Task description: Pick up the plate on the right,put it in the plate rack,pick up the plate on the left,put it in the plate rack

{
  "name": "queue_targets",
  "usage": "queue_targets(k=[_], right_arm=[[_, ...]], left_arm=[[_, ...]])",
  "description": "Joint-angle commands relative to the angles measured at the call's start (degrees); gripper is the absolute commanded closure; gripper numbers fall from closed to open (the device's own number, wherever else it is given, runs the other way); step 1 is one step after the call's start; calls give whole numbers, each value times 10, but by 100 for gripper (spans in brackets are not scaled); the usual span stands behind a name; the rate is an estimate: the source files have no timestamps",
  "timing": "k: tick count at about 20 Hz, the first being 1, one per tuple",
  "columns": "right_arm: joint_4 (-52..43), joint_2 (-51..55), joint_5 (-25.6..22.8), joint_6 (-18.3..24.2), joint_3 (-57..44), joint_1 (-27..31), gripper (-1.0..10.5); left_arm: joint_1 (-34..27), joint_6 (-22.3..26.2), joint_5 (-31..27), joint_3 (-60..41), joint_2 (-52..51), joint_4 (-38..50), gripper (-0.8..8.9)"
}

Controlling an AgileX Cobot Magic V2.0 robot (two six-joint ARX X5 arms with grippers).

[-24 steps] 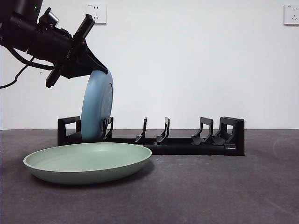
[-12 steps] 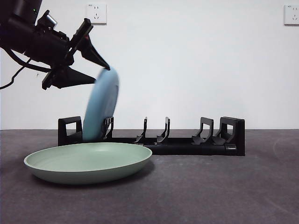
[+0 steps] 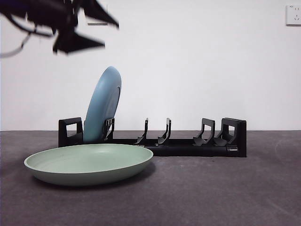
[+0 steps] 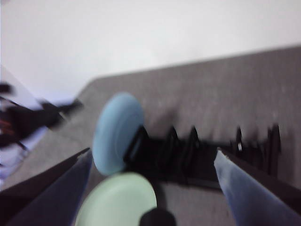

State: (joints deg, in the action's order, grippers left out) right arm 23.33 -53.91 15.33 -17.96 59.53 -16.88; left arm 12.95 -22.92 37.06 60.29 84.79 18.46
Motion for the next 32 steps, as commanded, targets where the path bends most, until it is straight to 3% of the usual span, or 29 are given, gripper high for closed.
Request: queue_targets(k=[1,6,10,13,16,19,26,29,32], right_arm=[[31,-26,39,5,2,-2,509],[77,-96,119,16,2,-5,509],[88,-168,132,25,2,-29,509],[84,-224,132,28,2,-49,511],[68,-284,131,29,2,-75,523],[9,-360,131,25,2,-108,637],[-87,-495,129,-18,2,-143,641],[-117,-519,129,-28,2,-146,728],[-135,-523,128,-51,2,-148,736]], left_arm=[[7,121,3,2,-58,-43,463],[40,308,-65,2,-163,-196,463],[84,454,-169,2,-239,-311,464],[129,532,-264,2,-281,-384,465],[175,564,-358,2,-305,-446,466],[219,573,-417,2,-313,-495,466],[260,572,-431,2,-313,-501,466],[271,572,-431,2,-313,-501,466],[276,572,-430,2,-313,-501,466]])
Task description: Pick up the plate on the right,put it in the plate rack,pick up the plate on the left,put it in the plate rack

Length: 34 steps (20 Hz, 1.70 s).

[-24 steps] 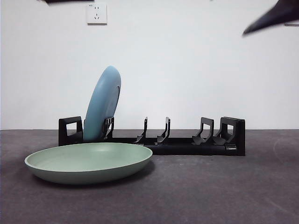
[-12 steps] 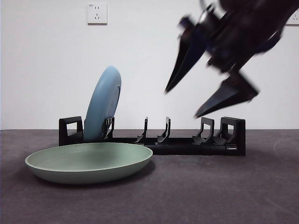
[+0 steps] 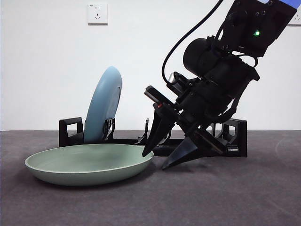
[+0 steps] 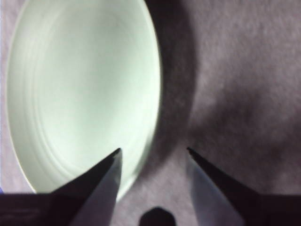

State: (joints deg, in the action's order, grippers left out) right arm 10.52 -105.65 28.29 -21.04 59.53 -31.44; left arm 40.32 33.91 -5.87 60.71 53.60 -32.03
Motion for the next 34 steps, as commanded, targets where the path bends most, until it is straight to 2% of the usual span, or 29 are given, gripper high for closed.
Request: queue_targets(k=[1,5,7,12,17,24,29,34], right_arm=[[-7,-7,-2,-26,2,-3,740],[-16,-12,-5,-27,2,-6,828],[-20,-12,-19,-31,2,-11,966],[-6,-12,-47,-41,2,-24,963],[27,3,-45,-50,2,-29,963],[152,145,-51,-27,2,-23,963],[240,256,-123,-3,2,-14,963],[287,332,-117,0,2,9,963]], left_arm=[[5,4,-2,-2,-1,3,467],[9,4,-3,-2,-1,2,467],[10,4,-3,-2,-1,0,467],[10,4,-3,-2,-1,-20,467],[24,4,3,-2,5,-71,467],[142,4,2,-2,54,-93,469],[225,5,-1,-2,101,-106,471],[282,5,-21,-2,136,-109,472]])
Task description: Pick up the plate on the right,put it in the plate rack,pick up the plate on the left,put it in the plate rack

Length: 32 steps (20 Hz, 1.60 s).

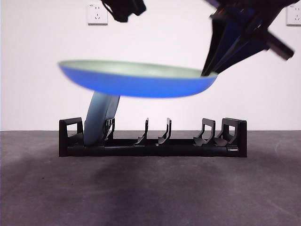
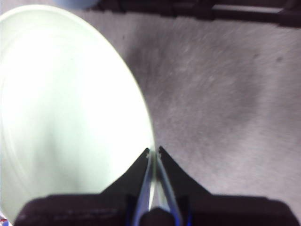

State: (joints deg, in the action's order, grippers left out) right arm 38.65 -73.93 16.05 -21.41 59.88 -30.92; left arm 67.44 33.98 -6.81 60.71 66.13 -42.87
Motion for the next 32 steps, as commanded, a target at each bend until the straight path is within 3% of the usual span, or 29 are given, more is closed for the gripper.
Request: queue_targets(k=[1,8,14,15,28,30,32], right_arm=[[14,29,5,3,-1,6,963],[30,82,28,3,0,10,963],[34,86,33,4,0,10,963],[35,86,33,5,0,10,963],[27,88,31,9,1,17,951],[19,89,31,9,5,21,888],[8,92,31,9,13,30,727]], left_arm=[[16,4,-21,-2,16,-1,472],[20,7,-22,-2,39,-1,493],[19,8,-22,-2,56,-1,812],[19,8,-22,-2,57,0,826],[19,8,-42,-2,58,2,822],[19,8,-41,-2,58,5,822],[19,8,-41,-2,58,9,822]])
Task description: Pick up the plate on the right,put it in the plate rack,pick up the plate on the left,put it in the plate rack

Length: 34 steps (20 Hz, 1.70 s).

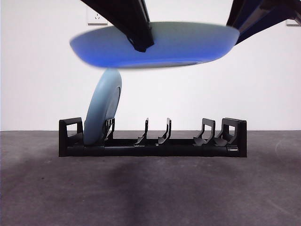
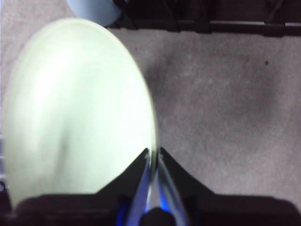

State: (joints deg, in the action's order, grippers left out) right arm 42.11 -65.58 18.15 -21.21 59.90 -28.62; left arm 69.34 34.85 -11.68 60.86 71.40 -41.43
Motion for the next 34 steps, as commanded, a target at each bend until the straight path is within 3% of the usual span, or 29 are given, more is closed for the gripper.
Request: queue_targets(k=[1,4,9,11,18,22,28,34], right_arm=[[-33,11,10,7,17,11,640],[-50,23,10,8,35,23,446],[-120,67,10,7,56,42,439],[-160,100,6,7,59,52,442],[-191,200,-135,25,59,65,443],[-182,235,-179,38,59,65,443],[-160,260,-217,47,59,65,444],[-132,259,-218,59,59,65,445]], left_arm=[[-1,-1,9,-4,6,-2,822],[-1,-2,10,-4,6,16,822],[-21,-14,16,-4,6,78,822],[-51,-47,40,-4,6,132,822],[-200,-236,211,-4,12,342,822],[-270,-351,302,-4,41,459,822],[-341,-548,371,-4,141,641,822],[-378,-730,348,-4,226,837,823]])
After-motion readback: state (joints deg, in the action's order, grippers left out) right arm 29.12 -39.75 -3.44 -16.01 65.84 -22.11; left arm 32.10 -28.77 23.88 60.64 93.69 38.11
